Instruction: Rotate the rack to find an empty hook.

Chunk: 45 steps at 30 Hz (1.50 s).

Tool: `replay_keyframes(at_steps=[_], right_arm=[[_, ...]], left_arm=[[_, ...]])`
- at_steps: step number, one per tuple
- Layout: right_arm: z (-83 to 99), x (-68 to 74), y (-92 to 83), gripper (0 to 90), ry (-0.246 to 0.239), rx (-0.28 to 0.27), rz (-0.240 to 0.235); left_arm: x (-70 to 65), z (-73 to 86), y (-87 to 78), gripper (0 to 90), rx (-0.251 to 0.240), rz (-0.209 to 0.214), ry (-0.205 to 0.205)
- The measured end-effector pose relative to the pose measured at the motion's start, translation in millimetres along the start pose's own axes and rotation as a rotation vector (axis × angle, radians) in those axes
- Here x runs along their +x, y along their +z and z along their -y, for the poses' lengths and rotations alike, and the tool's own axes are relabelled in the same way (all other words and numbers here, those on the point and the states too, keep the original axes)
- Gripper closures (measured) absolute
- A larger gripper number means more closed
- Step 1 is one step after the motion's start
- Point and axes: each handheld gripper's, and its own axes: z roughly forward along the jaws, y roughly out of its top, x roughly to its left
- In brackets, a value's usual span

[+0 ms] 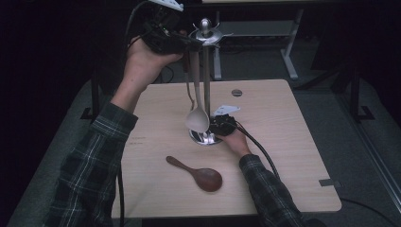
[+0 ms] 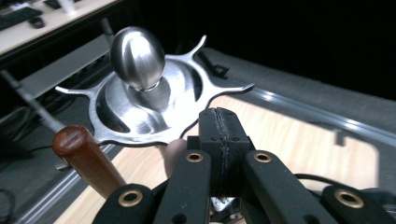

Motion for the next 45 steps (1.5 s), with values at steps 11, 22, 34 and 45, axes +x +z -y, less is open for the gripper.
replay_keyframes(at_steps=[11,22,34,45], right_arm=[[-0.2,0.9,0.4,71.7,-0.003,0.005,0.007],[-0.4,0.7,0.8,71.7,-0.006,0.011,0.008],[-0.5,0.7,1.3,71.7,-0.013,0.014,0.012],[-0.7,0.9,1.4,71.8,-0.009,0.021,0.010]], left_arm=[[7.2,4.0,-4.4,89.8,0.017,-0.003,-0.007],[21.6,8.7,-8.4,89.9,0.016,-0.047,-0.030],[33.6,11.4,-7.2,89.9,-0.001,-0.077,-0.060],[28.2,19.8,-13.6,89.8,-0.030,-0.057,-0.058]])
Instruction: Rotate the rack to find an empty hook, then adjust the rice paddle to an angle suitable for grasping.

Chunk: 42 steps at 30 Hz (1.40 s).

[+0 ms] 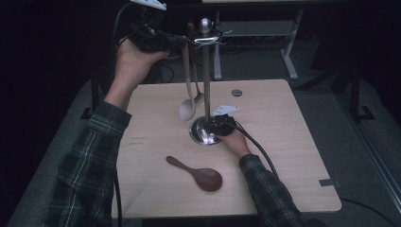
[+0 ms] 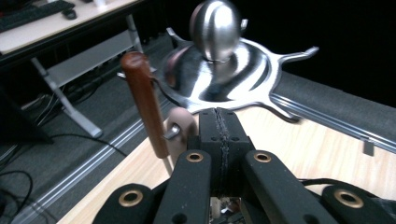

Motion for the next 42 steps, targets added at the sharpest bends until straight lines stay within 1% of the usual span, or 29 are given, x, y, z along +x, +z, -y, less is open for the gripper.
replay_keyframes(at_steps=[1,2,4,6,9,14,19,22,23,26,28,29,32,33,35,37,38,39,40,41,42], right_arm=[[0.0,0.1,0.0,71.7,-0.001,0.000,0.001],[0.0,-0.2,0.2,71.7,-0.005,0.000,0.004],[0.0,-0.2,0.4,71.7,-0.004,0.000,0.003],[0.0,-0.2,0.5,71.7,-0.004,0.000,0.003],[-0.1,-0.3,0.7,71.7,-0.003,0.003,0.002],[-0.2,-0.1,0.9,71.7,-0.004,0.005,0.003],[-0.4,0.3,1.6,71.3,-0.003,0.011,0.005],[-0.5,0.3,2.1,71.3,-0.002,0.016,0.006],[-0.5,0.3,2.1,71.3,-0.003,0.016,0.006],[-0.6,0.4,1.9,71.4,-0.006,0.017,0.006],[-0.6,0.5,1.8,71.3,-0.008,0.018,0.007],[-0.6,0.7,1.8,71.4,-0.008,0.018,0.008],[-0.5,-0.2,1.8,71.0,0.001,0.015,0.001],[-0.4,-0.6,1.7,70.2,-0.001,0.013,-0.001],[-0.1,-0.8,0.8,63.6,-0.001,0.006,-0.015],[0.8,-1.6,-1.1,58.9,0.021,-0.006,-0.030],[1.5,-2.7,-2.2,56.9,0.017,-0.012,-0.034],[2.7,-3.5,-4.1,54.1,0.021,-0.017,-0.028],[3.5,-4.0,-5.6,52.5,0.031,-0.019,-0.032],[5.3,-4.9,-8.7,49.8,0.055,-0.020,-0.052],[6.4,-5.6,-10.6,48.4,0.060,-0.018,-0.064]], left_arm=[[-1.6,1.6,-0.6,89.8,0.002,0.002,0.006],[-4.5,5.1,-2.3,89.8,0.016,0.007,0.015],[-8.3,10.3,-4.6,89.8,0.024,0.011,0.018],[-10.9,15.0,-7.4,89.8,0.023,0.027,0.017],[-14.6,24.1,-11.5,89.8,0.040,0.038,0.019],[-18.5,45.3,-15.1,89.8,0.063,0.054,0.013],[-20.9,73.4,-14.8,89.6,0.102,0.098,0.002],[-22.3,96.6,-12.5,89.5,0.128,0.114,0.001],[-22.4,102.0,-12.1,89.5,0.134,0.119,0.001],[-22.9,125.0,-10.4,88.5,0.147,0.138,-0.012],[-23.4,138.3,-9.3,88.5,0.149,0.143,-0.021],[-23.5,142.8,-9.3,88.3,0.158,0.147,-0.019],[-26.0,161.5,-7.8,86.5,0.162,0.141,-0.030],[-26.5,167.5,-6.8,85.5,0.163,0.139,-0.032],[-28.0,180.3,-3.9,84.2,0.168,0.144,-0.032],[-29.1,191.7,-0.3,83.2,0.176,0.143,-0.040],[-29.3,199.8,2.3,83.0,0.182,0.141,-0.047],[-29.7,204.8,4.2,82.8,0.181,0.142,-0.059],[-29.4,212.8,7.3,82.6,0.184,0.147,-0.072],[-29.0,218.6,9.6,82.3,0.195,0.146,-0.086],[-29.0,224.4,11.9,82.3,0.203,0.141,-0.101]])
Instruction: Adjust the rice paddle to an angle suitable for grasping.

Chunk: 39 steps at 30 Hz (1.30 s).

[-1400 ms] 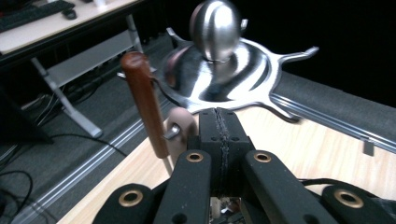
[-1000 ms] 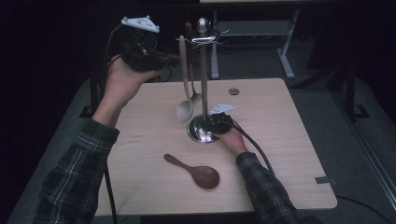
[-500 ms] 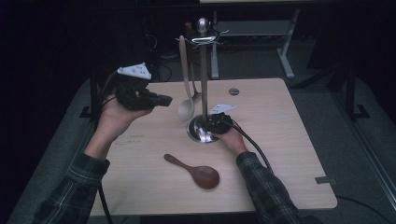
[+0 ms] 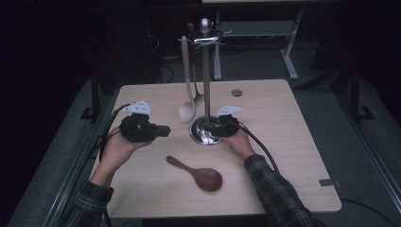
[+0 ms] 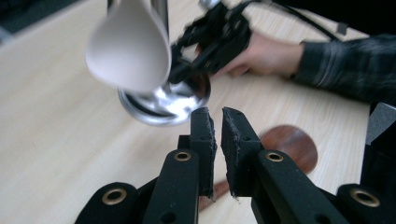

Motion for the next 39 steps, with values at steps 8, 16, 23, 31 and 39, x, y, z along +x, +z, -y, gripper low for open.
replay_keyframes(at_steps=[8,16,23,31,39], right_arm=[[-0.6,3.5,-38.0,46.5,-0.013,0.041,-0.026],[15.1,18.5,-88.4,74.8,-0.061,0.076,-0.031],[32.0,40.5,-122.8,89.8,-0.077,0.119,-0.059],[51.0,64.5,-127.2,89.8,-0.088,0.200,-0.111],[53.9,78.8,-108.4,89.8,-0.125,0.263,-0.159]], left_arm=[[-2.2,37.2,16.1,89.7,0.016,-0.030,-0.060],[-8.9,73.7,23.4,89.7,0.035,-0.083,-0.078],[-14.9,101.8,25.4,89.7,0.051,-0.078,-0.130],[-13.2,118.0,31.2,67.9,0.099,-0.112,-0.144],[-9.7,120.2,34.9,50.8,0.100,-0.128,-0.156]])
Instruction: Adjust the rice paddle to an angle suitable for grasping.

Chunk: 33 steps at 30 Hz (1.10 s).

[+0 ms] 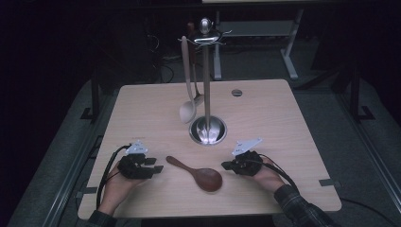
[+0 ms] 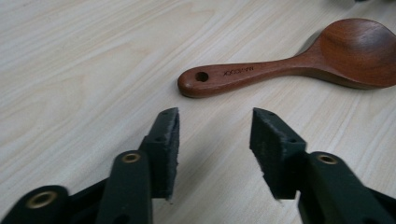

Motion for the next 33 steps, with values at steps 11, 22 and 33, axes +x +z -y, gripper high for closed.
replay_keyframes(at_steps=[11,22,33], right_arm=[[0.7,10.1,13.1,89.9,-0.068,0.073,-0.088],[-11.1,32.1,29.9,89.9,-0.142,0.061,-0.188],[-33.2,65.6,61.4,89.8,-0.202,0.048,-0.297]], left_arm=[[0.6,0.5,0.0,50.8,0.006,0.002,0.002],[1.4,0.6,-2.5,70.3,0.007,0.042,-0.019],[0.1,-0.9,-3.1,84.6,0.016,0.082,-0.028]])
